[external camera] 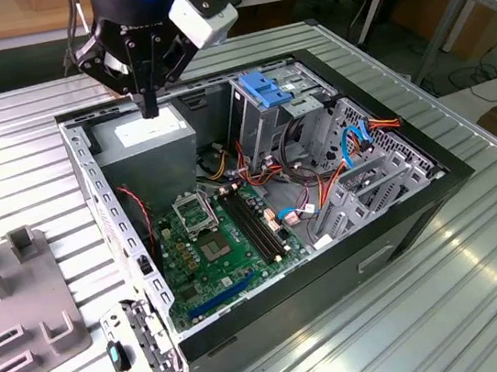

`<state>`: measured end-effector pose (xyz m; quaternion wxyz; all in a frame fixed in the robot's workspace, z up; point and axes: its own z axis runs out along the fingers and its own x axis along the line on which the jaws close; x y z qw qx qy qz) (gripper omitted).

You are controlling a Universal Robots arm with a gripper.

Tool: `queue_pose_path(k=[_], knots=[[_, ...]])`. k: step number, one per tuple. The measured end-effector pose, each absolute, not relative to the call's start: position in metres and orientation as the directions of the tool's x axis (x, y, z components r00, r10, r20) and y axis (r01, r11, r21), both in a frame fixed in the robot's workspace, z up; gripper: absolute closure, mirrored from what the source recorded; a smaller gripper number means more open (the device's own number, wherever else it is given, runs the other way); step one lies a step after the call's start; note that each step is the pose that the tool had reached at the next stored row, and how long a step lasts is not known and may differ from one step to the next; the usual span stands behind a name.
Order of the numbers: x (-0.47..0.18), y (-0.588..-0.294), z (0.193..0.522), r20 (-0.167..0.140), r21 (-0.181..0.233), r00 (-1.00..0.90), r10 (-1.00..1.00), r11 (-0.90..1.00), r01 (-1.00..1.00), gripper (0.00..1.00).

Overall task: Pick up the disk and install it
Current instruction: 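Reach for the disk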

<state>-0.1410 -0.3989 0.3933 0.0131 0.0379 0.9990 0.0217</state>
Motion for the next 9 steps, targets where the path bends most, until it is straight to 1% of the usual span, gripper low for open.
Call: queue_pose_path(k=[9], knots=[[-0.153, -0.399, 0.393, -0.025, 0.044, -0.997, 0.076, 0.996, 0.075, 0.89]])
